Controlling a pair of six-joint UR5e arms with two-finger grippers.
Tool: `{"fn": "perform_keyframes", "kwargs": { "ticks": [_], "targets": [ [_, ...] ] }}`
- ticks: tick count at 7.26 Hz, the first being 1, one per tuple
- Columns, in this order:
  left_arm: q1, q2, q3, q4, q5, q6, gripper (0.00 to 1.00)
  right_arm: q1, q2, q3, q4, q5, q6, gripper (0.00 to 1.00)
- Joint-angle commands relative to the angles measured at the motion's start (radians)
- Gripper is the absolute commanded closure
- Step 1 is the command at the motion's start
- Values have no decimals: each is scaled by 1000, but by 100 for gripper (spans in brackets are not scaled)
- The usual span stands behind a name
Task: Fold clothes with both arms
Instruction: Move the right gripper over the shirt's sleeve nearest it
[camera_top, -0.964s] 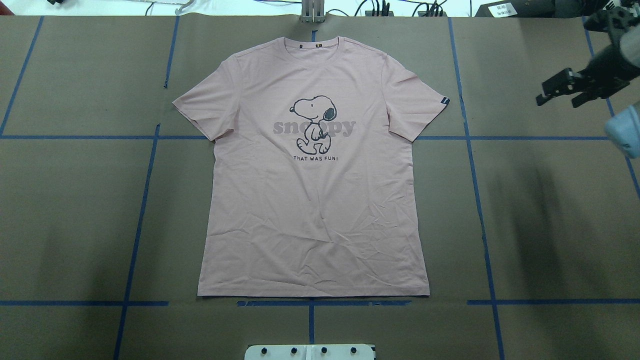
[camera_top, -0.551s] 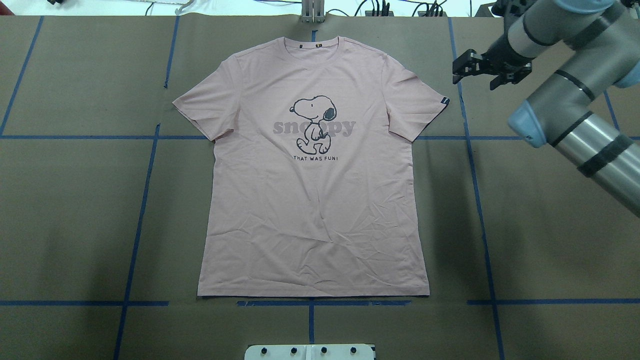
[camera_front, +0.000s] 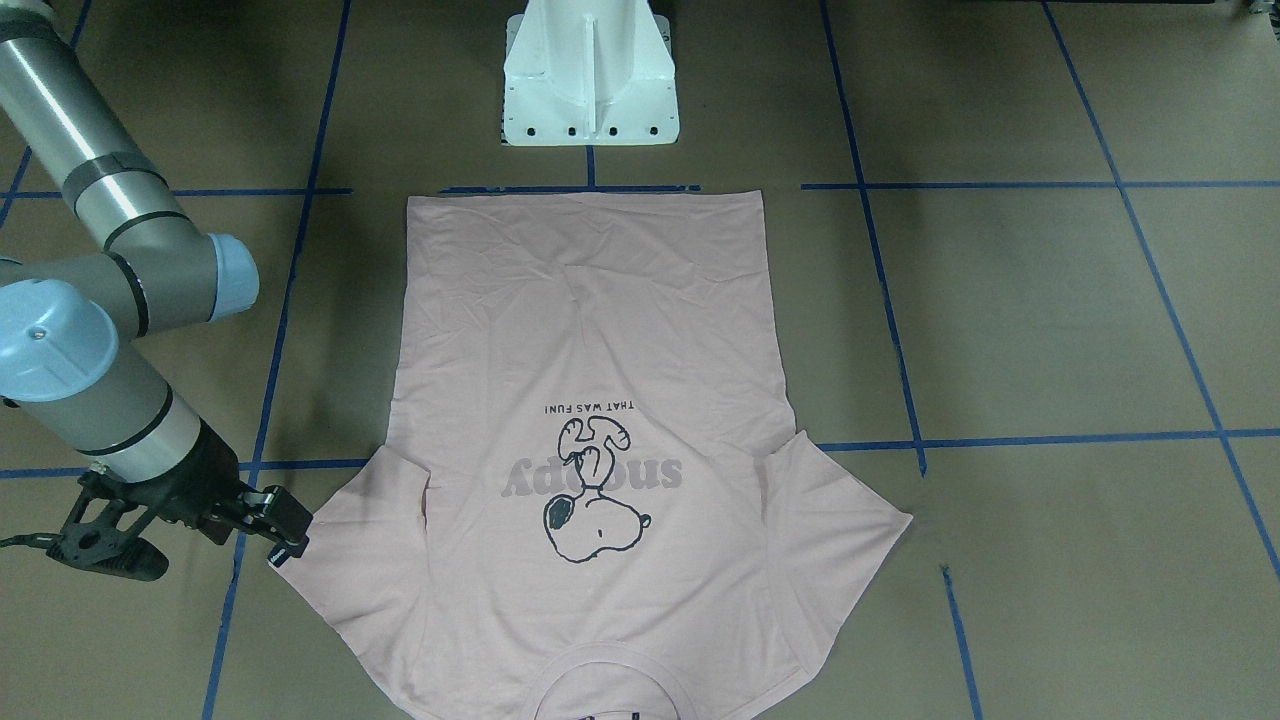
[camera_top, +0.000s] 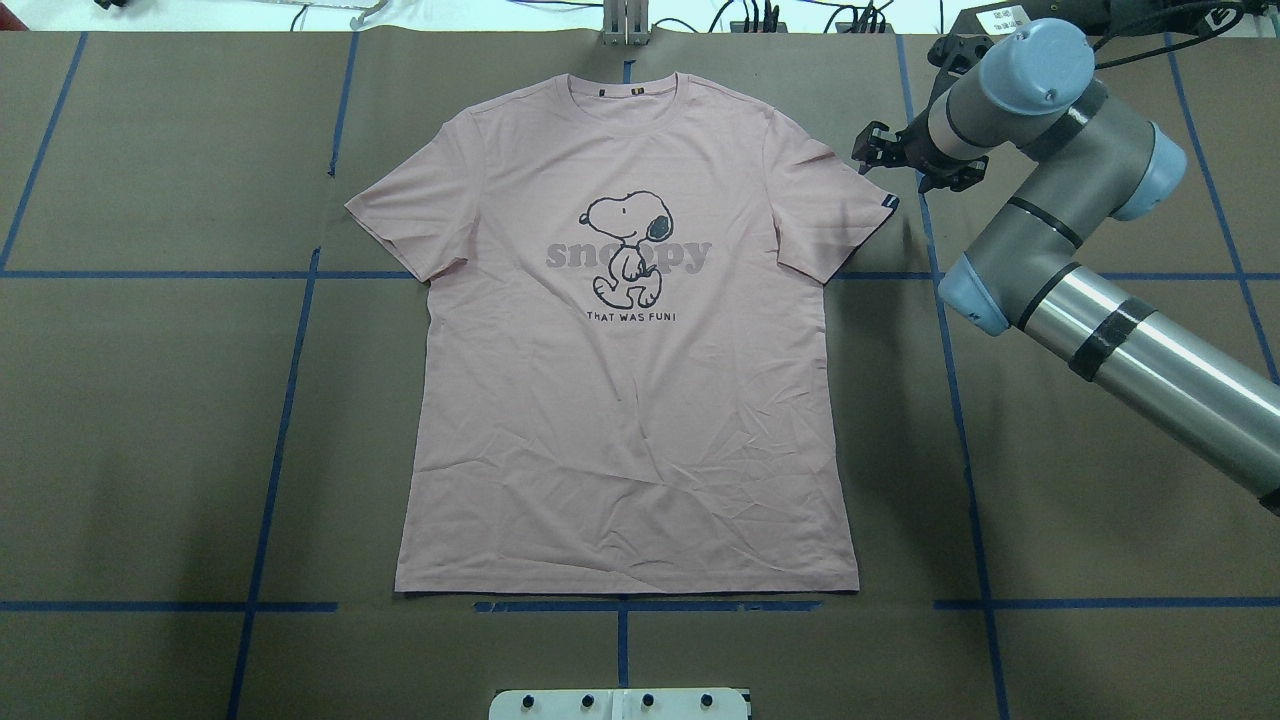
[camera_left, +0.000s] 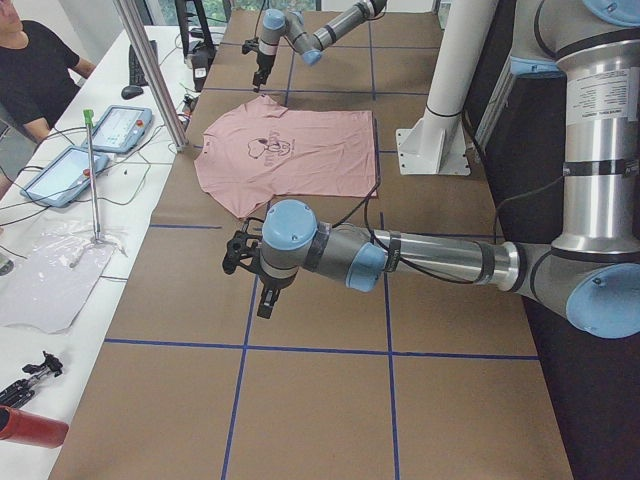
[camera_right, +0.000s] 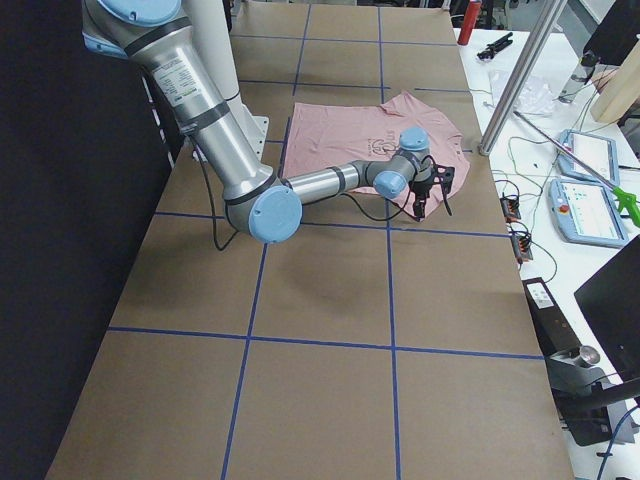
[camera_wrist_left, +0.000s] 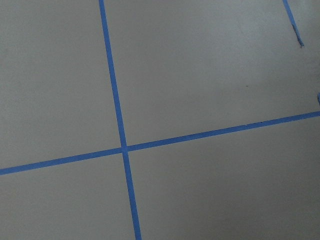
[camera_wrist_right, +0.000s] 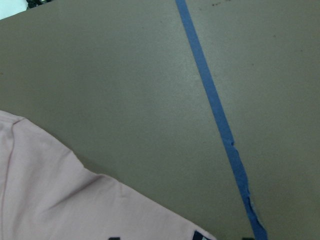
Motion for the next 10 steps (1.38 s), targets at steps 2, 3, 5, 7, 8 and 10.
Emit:
{"fn": "perform_keyframes", "kwargs": {
  "ticks": [2, 3, 5, 7, 8, 10],
  "targets": [
    [1, 1, -1, -2, 0, 0, 0, -8, 3, -25, 1, -28, 4, 33],
    [1, 1, -1, 0, -2, 0, 0, -16, 3, -26, 0, -52, 2, 37],
    [0, 1, 0, 0, -2, 0, 0, -33, 2, -26, 1, -62, 1, 37],
    [0, 1, 0, 0, -2, 0, 0, -41, 2, -28, 0, -65, 1, 40],
    [0, 1, -1, 0, -2, -1, 0, -41, 2, -35, 1, -65, 2, 45],
    [0, 1, 2, 0, -24, -1, 0, -42, 0, -37, 1, -65, 1, 80]
  ]
}}
